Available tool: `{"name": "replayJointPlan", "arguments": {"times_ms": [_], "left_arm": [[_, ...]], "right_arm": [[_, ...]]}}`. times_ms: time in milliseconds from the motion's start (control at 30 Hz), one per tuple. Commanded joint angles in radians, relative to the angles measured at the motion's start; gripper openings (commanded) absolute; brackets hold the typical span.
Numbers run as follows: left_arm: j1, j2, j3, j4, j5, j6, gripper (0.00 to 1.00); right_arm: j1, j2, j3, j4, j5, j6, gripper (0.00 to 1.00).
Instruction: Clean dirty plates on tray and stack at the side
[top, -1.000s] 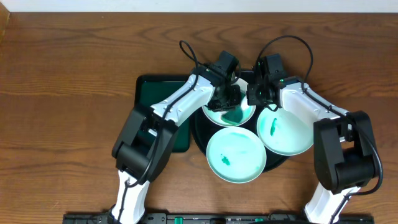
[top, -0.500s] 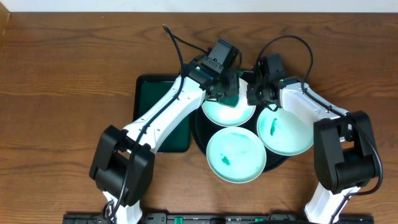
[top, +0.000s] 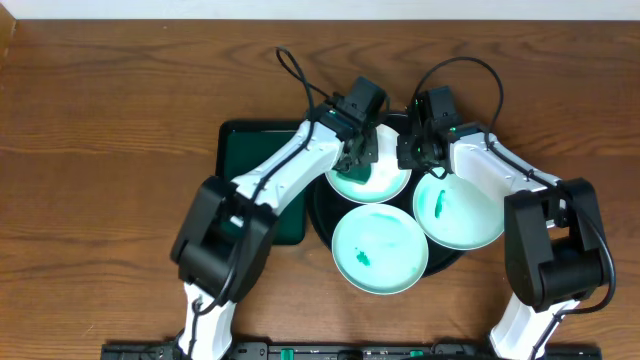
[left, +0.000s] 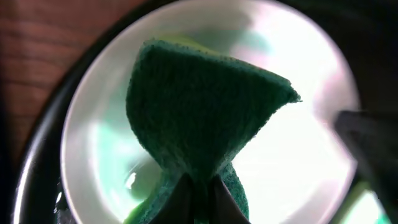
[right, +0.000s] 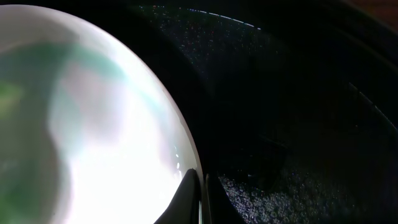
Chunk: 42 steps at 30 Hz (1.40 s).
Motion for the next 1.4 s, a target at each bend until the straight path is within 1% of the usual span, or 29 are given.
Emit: {"name": "replayJointPlan", "arguments": {"times_ms": [0, 300, 367, 433, 567, 733, 833, 933, 1133, 1267, 1367], "left_arm": [[-0.012, 0.031, -0.008, 0.002, -0.023, 0.016, 0.07], [-0.059, 0.093, -0.008, 0.006, -0.019, 0.016, 0.07], [-0.068, 0.096, -0.008, 0.01, 0.015, 0.016, 0.07], [-0.069, 0.089, -0.002, 0.035, 0.102, 0.016, 0.07], [-0.054, 0.052, 0.037, 0.039, 0.174, 0.016, 0.07], [-0.034, -0.056, 0.056, 0.044, 0.175, 0.016, 0.07], [-0.023, -0.118, 0.056, 0.036, 0.112, 0.017, 0.07], [-0.021, -0.159, 0.056, 0.014, 0.002, 0.017, 0.07], [-0.021, -0.157, 0.042, -0.029, -0.156, 0.024, 0.08], [-0.02, -0.132, 0.016, -0.028, -0.208, 0.024, 0.08], [-0.019, -0.102, 0.013, -0.029, -0.217, 0.024, 0.07]], "right_arm": [[0.018, -0.001, -0.007, 0.002, -0.027, 0.008, 0.01], [0.018, -0.001, -0.007, 0.002, -0.027, 0.008, 0.01], [0.018, -0.001, -0.007, 0.002, -0.027, 0.008, 0.01], [0.018, -0.001, -0.007, 0.002, -0.027, 0.008, 0.01], [0.018, -0.001, -0.007, 0.002, -0.027, 0.007, 0.01], [0.018, -0.001, -0.007, 0.002, -0.027, 0.0, 0.01], [0.018, -0.001, -0.007, 0.002, -0.027, 0.0, 0.01], [0.018, -0.001, -0.008, 0.002, -0.027, 0.0, 0.01], [0.018, -0.001, -0.007, 0.002, -0.027, 0.0, 0.01], [0.018, -0.001, -0.007, 0.002, -0.027, 0.0, 0.01], [0.018, -0.001, -0.007, 0.002, -0.027, 0.0, 0.01]]}}
